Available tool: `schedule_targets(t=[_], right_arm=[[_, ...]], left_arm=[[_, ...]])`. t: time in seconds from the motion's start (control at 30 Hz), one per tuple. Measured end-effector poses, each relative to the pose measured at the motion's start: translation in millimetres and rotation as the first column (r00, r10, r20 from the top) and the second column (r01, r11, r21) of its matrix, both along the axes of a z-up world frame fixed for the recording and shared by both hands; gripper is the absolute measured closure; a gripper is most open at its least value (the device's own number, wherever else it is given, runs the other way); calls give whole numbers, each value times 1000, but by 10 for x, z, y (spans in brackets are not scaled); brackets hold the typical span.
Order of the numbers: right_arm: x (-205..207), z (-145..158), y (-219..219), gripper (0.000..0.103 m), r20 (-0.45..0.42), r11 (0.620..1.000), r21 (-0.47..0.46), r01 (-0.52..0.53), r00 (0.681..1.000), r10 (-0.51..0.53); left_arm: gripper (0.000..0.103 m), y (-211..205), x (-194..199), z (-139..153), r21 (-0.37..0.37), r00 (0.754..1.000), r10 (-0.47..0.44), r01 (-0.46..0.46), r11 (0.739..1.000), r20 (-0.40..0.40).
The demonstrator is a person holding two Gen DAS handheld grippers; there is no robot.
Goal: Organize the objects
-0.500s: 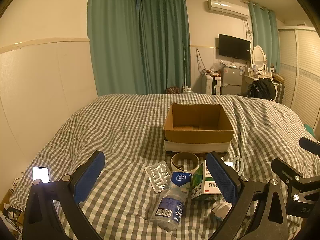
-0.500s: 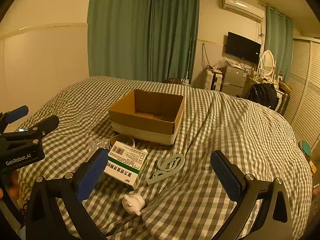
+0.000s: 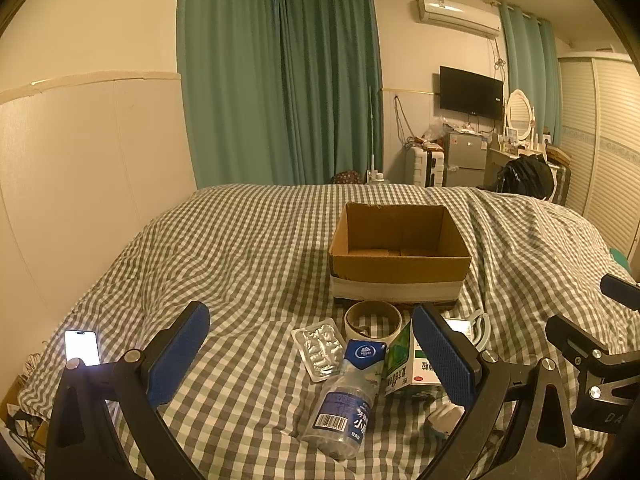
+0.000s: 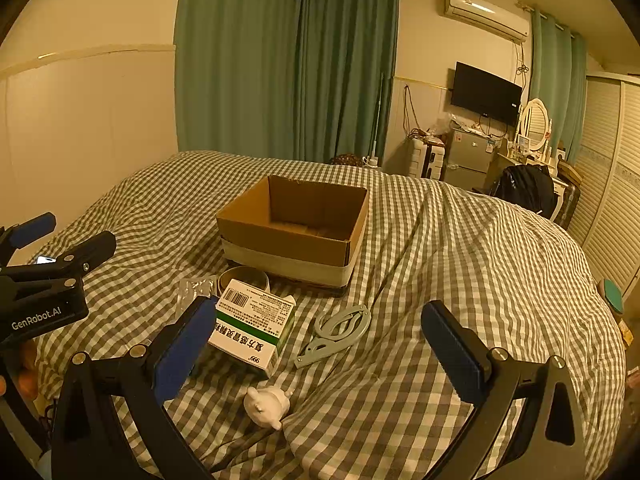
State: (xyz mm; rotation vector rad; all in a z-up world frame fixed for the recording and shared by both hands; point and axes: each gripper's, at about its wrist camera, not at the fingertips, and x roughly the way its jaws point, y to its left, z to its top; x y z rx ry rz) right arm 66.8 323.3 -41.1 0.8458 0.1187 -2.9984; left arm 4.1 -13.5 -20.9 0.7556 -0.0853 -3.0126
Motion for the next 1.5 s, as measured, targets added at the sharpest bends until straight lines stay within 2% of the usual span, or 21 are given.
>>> schedule_targets(t=[1.03,1.33,1.5], right_arm=[[13,-50,-136,0,17,999,12,-52,999,52],[27,-96,-186,0,20,996,13,-86,996,86],[-62,-292,-188,0,80,995,3,-99,992,98]], left_arm=[[0,-50,49,-55,8,1000,-23,23,1000,10],[0,-71,3,-188,-3,999,-27,27,1000,46],[0,-90,-37,-331,-3,995,-33,33,999,90]])
